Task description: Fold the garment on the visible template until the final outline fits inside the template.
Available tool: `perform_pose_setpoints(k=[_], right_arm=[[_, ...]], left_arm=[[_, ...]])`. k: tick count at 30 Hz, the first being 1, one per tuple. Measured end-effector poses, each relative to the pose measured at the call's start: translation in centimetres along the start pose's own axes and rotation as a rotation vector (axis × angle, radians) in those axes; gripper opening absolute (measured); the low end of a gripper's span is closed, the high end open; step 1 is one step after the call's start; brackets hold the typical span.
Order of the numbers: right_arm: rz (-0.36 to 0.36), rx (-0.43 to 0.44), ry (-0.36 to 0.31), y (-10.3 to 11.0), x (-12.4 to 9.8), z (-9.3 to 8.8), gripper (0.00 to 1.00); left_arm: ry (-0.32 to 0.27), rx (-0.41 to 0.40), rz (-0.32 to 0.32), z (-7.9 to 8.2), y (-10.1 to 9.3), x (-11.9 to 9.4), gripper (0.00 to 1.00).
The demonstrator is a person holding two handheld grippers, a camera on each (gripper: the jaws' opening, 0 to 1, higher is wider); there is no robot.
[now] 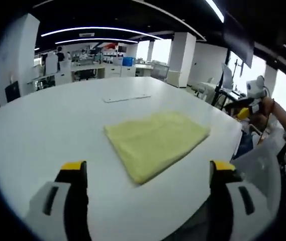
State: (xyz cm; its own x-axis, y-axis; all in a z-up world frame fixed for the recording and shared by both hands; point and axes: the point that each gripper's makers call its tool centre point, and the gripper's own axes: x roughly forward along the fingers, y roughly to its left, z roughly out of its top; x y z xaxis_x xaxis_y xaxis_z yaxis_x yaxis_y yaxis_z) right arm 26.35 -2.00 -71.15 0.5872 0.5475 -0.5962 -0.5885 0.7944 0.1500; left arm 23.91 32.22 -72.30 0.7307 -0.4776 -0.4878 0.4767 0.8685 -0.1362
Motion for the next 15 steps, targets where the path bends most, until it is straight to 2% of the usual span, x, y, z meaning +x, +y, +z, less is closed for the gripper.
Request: perform_pose_setpoints(k=[7,15], right_arm=[[-0.021,-0.004,-0.008,0.0,-0.7,-0.5,0.99],[-0.049,0.010,-0.017,-0.2,-0.9,-1.3,0.99]], left_arm=[[0.031,0.016,0.027,-0.9,0.4,-0.5,0.99],[0.031,0.004,0.049,-0.7,0.4,-0.9,0.99]])
